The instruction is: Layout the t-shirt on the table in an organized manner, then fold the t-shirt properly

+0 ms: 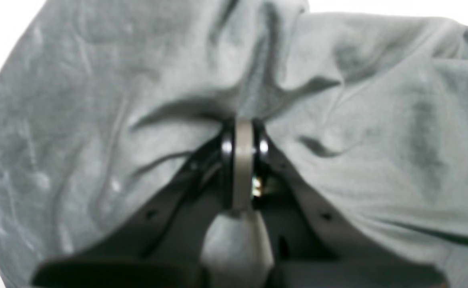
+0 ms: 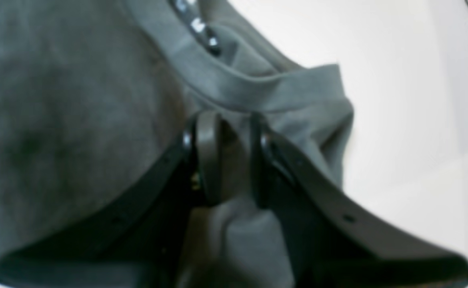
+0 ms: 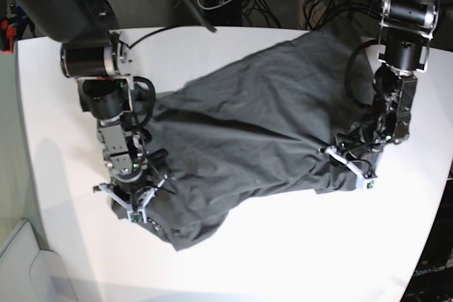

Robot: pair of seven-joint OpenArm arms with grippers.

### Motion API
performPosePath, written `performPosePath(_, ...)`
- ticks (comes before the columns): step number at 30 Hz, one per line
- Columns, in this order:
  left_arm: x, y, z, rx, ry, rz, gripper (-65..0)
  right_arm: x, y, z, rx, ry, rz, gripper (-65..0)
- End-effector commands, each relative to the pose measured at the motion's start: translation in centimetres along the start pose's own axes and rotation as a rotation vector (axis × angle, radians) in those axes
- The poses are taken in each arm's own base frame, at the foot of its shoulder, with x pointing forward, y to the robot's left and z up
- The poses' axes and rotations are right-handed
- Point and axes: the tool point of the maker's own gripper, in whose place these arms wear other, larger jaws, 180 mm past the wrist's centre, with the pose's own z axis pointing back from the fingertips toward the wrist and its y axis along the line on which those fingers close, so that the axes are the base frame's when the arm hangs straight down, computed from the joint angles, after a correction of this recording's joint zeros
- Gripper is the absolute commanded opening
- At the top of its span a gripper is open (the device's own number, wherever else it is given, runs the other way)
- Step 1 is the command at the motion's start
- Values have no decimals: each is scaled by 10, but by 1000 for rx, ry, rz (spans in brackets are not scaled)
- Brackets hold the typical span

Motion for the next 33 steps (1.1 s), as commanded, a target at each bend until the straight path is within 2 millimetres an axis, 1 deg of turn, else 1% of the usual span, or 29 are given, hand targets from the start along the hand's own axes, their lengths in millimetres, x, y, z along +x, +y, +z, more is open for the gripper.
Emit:
performPosePath(1, -41, 28, 3, 112, 163, -17, -647, 15, -12, -1, -23, -35, 3, -506)
performPosePath(4, -40, 27, 3, 110, 160, -17, -647, -7, -35, 1, -58, -1, 17, -506)
performPosePath(9, -40, 26, 3, 109, 160, -17, -647, -44, -66, 8, -104, 58, 47, -506)
performPosePath(11, -40, 26, 3, 109, 160, -17, -647, -64, -75, 12, -114, 100, 56, -506)
performPosePath(13, -40, 26, 3, 107, 160, -18, -647, -83, -77, 17, -117, 155, 52, -506)
performPosePath(15, -40, 25, 3, 104, 160, -18, -647, -102, -88, 22, -140, 206, 13, -506)
performPosePath(19, -44, 23, 2, 98, 167, -16, -647, -129, -103, 32, -171, 254, -29, -507)
performPosePath(22, -48, 1, 0, 44, 187, 11, -647, -145, -100, 38, -166, 276, -18, -507)
performPosePath(24, -48, -18, 3, -3, 210, 10, -647, -144, -110, 40, -182, 271, -11, -508)
performPosePath(25, -49, -25, 5, -19, 217, 8, -647, -145, -110, 42, -185, 264, -8, -511)
performPosePath(28, -44, -61, 15, -97, 198, -26, -647, -132, -114, 50, -201, 199, 15, -552)
performPosePath(31, -43, -87, 25, -152, 193, -58, -647, -109, -117, 59, -217, 110, 35, -591)
performPosePath(33, -40, -104, 32, -188, 189, -76, -647, -92, -112, 64, -217, 53, 38, -595)
